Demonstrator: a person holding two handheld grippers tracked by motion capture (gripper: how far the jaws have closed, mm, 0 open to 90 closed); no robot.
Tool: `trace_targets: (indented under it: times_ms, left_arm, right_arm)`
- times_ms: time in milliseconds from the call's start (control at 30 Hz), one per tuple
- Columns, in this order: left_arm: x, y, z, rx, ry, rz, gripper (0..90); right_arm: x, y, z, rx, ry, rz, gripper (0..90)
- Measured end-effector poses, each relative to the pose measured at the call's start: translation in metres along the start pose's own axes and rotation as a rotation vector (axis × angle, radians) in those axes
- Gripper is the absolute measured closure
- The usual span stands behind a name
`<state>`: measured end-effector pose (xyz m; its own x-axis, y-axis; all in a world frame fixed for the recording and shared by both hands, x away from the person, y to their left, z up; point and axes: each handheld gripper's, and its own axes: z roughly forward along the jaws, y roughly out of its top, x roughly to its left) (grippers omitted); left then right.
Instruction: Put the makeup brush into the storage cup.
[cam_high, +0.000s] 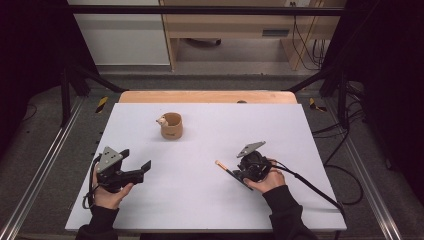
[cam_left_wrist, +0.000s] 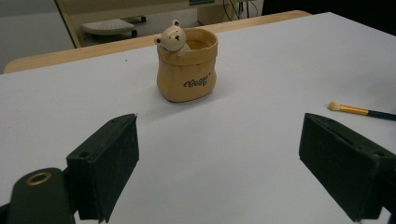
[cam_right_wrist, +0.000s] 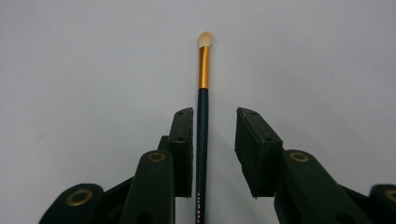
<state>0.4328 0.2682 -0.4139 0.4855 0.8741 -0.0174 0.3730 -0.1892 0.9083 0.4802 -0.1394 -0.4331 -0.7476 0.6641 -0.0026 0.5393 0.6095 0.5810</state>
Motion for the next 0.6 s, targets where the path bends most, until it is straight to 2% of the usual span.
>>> trace_targets:
  times_ms: [267, 600]
  left_arm:
    - [0.000, 0.000, 0.001, 0.008, -0.001, 0.007, 11.5]
    - [-0.001, -0.001, 0.002, 0.011, -0.002, 0.008, 11.5]
  right_arm:
    - [0.000, 0.011, 0.008, 0.132, 0.019, -0.038, 66.5]
    - [-0.002, 0.014, 0.015, 0.160, 0.032, -0.028, 69.9]
